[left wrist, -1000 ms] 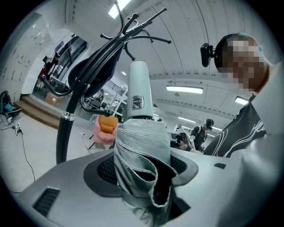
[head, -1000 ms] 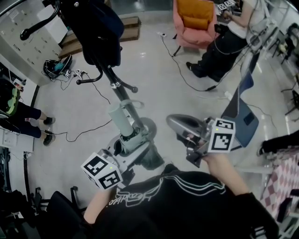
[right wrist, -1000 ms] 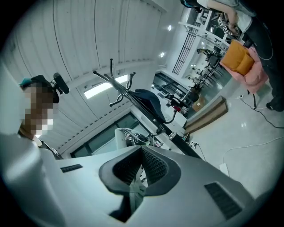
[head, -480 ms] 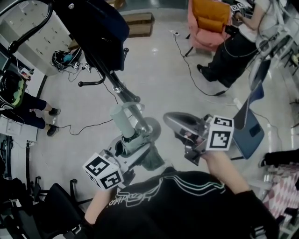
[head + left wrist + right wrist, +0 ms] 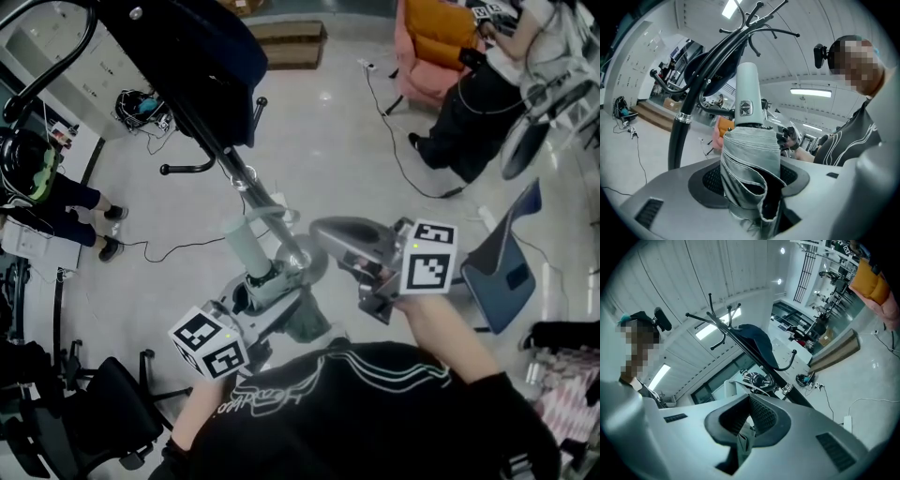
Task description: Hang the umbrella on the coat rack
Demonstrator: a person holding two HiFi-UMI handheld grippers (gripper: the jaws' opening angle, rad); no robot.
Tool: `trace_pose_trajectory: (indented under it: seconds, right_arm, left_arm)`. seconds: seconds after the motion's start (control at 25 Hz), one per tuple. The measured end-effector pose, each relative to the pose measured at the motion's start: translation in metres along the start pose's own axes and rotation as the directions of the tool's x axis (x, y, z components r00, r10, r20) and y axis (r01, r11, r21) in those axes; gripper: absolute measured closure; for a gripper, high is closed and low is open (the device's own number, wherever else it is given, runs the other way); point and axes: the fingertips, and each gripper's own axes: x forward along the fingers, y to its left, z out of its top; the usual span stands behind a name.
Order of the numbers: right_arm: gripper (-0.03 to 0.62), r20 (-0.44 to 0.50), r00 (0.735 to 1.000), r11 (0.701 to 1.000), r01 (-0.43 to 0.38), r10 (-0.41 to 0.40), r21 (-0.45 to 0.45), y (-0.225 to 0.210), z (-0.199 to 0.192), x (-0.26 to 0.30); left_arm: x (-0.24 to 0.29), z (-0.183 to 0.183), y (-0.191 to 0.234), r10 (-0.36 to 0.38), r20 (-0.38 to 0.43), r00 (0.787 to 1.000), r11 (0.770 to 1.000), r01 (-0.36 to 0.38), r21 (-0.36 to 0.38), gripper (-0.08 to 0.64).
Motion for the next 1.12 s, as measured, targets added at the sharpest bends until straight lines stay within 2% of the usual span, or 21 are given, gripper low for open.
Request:
trace_pose_trajectory:
  seconds: [0.56,0.88,1.12]
  right_arm:
    - [0.581,-0.074,0.995,0.998,-0.066,0.067,0.015,-0.033,0.001,0.025]
    - [0.581,-0.099,0.992,0.997,-0.077,0.079,0.028,-0.044,-0.005,0.039]
    - [0.581,-0.108,0.993,0.998,-0.052,0.055,0.028,-0.048,-0.008,0.036]
  left_arm:
    - [0.007,-0.019,0.03,0.109,0.026,0.994,0.992,-0.106,-0.074,0.302]
    - [0.005,-0.026,0.055,0.139,0.038,0.99,0.987,-0.135,-0.086,0.302]
    - [0.004,-0.037,0.074,0.172,0.029,0.985,0.979,-0.168,-0.114,0.301]
